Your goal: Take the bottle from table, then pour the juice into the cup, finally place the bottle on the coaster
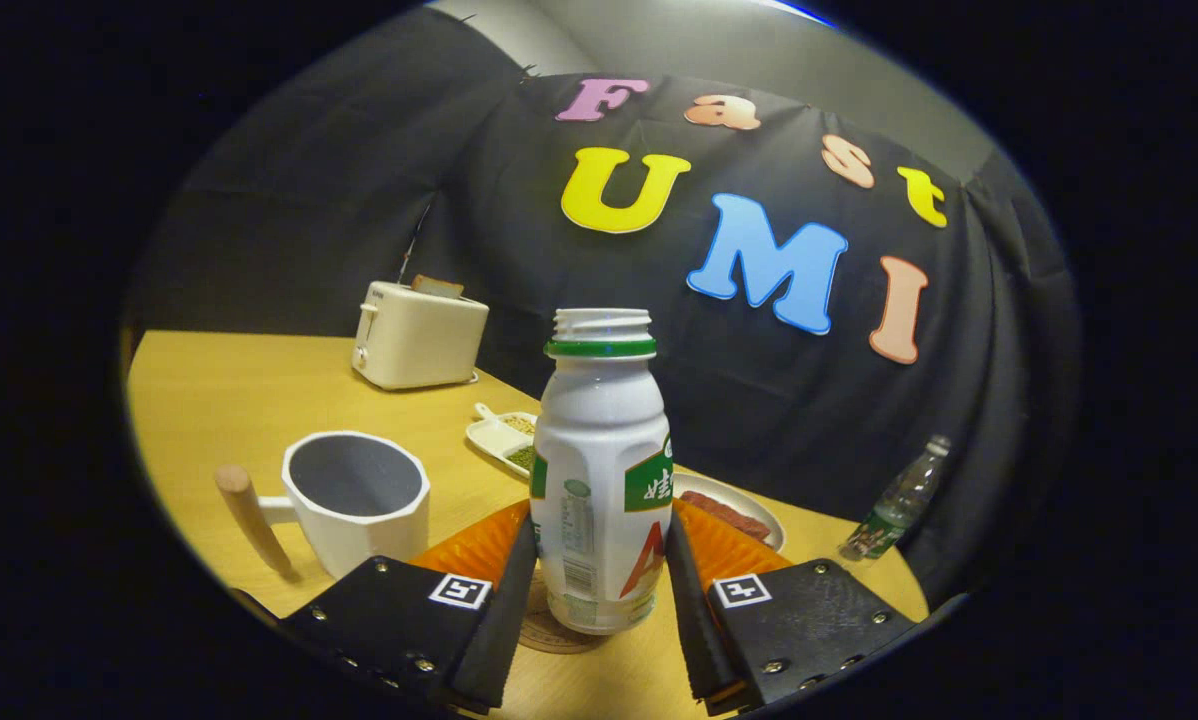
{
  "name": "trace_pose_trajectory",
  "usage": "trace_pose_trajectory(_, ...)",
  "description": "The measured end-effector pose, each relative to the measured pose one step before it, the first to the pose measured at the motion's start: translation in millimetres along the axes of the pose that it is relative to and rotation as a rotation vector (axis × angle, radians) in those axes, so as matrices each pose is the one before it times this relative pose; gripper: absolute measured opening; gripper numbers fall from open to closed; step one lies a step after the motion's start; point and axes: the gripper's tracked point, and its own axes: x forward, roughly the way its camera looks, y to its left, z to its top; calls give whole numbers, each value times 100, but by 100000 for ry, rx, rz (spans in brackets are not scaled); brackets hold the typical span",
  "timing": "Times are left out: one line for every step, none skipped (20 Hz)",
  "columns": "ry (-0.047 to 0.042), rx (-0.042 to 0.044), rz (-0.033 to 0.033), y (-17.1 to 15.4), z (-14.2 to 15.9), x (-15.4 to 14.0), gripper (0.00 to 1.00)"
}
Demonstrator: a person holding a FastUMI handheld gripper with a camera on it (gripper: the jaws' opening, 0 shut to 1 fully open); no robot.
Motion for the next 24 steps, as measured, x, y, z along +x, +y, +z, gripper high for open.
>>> trace_pose_trajectory(-149,6879,2054,187,-96,289,66)
trace_pose_trajectory(-409,4999,624,-103,-123,247,66)
trace_pose_trajectory(-465,2115,190,-256,-85,239,66)
trace_pose_trajectory(713,583,-279,-317,-380,197,66)
trace_pose_trajectory(1877,137,-222,-231,-461,81,66)
trace_pose_trajectory(-62,540,94,5,-139,-284,66)
trace_pose_trajectory(531,947,-188,-81,-210,265,67)
trace_pose_trajectory(-676,1167,-171,-229,-55,-120,66)
trace_pose_trajectory(-258,2309,-563,-194,-56,-14,67)
trace_pose_trajectory(-1317,3371,-290,341,384,-144,66)
trace_pose_trajectory(-693,2584,-260,51,-51,-29,66)
trace_pose_trajectory(-1051,1027,199,-43,114,-117,66)
trace_pose_trajectory(-361,144,148,-52,-108,-25,66)
trace_pose_trajectory(-226,-130,-44,-434,-128,105,66)
trace_pose_trajectory(84,-189,89,-85,-332,144,67)
trace_pose_trajectory(-262,-129,-267,-110,40,21,68)
trace_pose_trajectory(-17,530,973,202,-54,76,69)
trace_pose_trajectory(1952,1584,2232,395,-743,381,70)
trace_pose_trajectory(3218,1035,-1779,-349,-982,-15,75)
trace_pose_trajectory(-1005,-316,390,84,784,-404,80)
trace_pose_trajectory(-2830,-365,269,188,246,128,91)
trace_pose_trajectory(-2289,-72,1229,314,673,-276,94)
trace_pose_trajectory(-1736,-437,392,247,459,-236,94)
trace_pose_trajectory(-1145,-1451,-649,-61,306,-281,94)
